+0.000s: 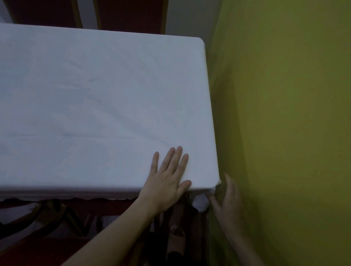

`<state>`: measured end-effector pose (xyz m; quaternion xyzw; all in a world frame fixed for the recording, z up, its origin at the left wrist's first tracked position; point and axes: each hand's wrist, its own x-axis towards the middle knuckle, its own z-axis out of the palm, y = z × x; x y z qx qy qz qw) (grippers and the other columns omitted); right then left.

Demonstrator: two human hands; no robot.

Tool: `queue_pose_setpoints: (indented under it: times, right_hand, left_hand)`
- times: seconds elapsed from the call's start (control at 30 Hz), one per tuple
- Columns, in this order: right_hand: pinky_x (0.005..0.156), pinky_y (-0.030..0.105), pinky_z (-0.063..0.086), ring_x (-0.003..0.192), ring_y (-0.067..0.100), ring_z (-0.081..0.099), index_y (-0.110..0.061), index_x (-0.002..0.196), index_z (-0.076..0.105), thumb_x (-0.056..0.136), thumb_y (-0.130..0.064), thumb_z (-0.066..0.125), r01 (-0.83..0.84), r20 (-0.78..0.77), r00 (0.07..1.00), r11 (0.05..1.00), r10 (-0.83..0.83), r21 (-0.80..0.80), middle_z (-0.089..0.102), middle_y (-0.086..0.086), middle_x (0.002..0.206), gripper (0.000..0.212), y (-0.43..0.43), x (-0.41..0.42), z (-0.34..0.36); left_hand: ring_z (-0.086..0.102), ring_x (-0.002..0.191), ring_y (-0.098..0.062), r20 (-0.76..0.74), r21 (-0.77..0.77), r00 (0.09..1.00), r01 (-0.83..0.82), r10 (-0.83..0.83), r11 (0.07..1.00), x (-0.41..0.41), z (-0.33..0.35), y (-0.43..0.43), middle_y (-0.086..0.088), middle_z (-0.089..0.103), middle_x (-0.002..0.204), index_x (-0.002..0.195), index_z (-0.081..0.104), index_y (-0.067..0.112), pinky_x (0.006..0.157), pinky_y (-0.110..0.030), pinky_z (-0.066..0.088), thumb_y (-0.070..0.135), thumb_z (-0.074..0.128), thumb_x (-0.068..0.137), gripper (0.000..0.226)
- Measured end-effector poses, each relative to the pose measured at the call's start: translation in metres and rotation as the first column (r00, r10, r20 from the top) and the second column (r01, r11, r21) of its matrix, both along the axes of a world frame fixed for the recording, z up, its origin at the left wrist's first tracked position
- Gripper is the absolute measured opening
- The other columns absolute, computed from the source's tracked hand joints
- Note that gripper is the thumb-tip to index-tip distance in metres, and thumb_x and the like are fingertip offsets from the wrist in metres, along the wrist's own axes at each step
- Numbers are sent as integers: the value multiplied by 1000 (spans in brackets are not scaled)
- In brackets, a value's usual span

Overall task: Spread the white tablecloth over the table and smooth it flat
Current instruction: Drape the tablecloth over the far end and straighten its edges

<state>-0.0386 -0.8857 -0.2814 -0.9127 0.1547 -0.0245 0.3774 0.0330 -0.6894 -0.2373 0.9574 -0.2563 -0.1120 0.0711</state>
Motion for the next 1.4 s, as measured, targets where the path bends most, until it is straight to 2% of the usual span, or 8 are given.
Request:
queue_pose_setpoints:
  times: [0.27,0.63,0.77,0.87,1.03,1.2,1.3,1.4]
  right_hand:
    - [66,44,49,80,29,61,-4,88,62,86,-4,61,-132,-12,991,989,132,-64,66,11,85,2,-13,21,4]
    - [70,44,52,85,34,65,-7,91,64,90,-16,55,-229,-269,942,970,200,-78,70,16,94,13,-12,31,14]
    - [76,37,45,98,31,61,-12,92,56,88,-16,48,-505,-535,791,811,297,-296,65,12,104,10,-34,55,51]
    - [77,36,49,92,24,61,-15,94,59,91,-11,46,-393,-422,871,873,253,-288,66,9,100,13,-34,87,76]
    - [78,33,50,90,17,60,-9,108,63,96,-18,48,-35,-126,991,999,39,36,66,8,105,21,-6,159,86]
    - [113,31,26,140,20,30,-10,148,23,101,-27,37,-164,-138,978,985,157,-44,25,7,155,52,16,238,74]
    - [112,22,10,146,15,14,-12,152,8,102,-30,32,-239,-161,963,962,217,-132,7,-1,160,58,9,291,61]
    - [115,32,26,138,16,34,-14,150,18,101,-31,35,-158,-144,974,979,176,129,29,-1,154,54,-5,360,47]
  left_hand:
    - [-23,144,-21,-18,9,1000,3,-3,1000,6,3,0,-5,-21,158,150,-12,19,117,-54,-10,54,12,97,69]
    - [-22,145,-22,-142,9,990,15,-13,1000,4,14,-2,-6,-21,158,151,-10,18,116,-54,-11,50,18,97,69]
    - [22,142,-26,-65,-94,997,29,-35,995,18,43,4,-6,22,156,140,32,16,113,-48,21,32,33,93,50]
    - [48,112,-22,8,-130,1000,20,-19,991,42,53,9,-2,51,126,110,53,17,92,-34,34,25,38,92,24]
    - [48,95,-26,18,-2,995,102,-102,995,96,61,5,-9,54,108,98,52,12,78,-34,35,18,36,95,18]
    - [54,111,-32,103,-32,992,80,-77,996,177,39,4,-13,53,124,115,54,11,95,-44,43,24,36,87,36]
    - [22,144,-31,22,-12,1000,-16,16,1000,241,26,-4,-14,21,156,145,30,13,117,-52,18,39,28,95,56]
    - [-10,148,-23,-6,-42,997,-83,83,996,315,9,-22,-6,-7,161,152,3,21,119,-51,-5,49,17,99,61]
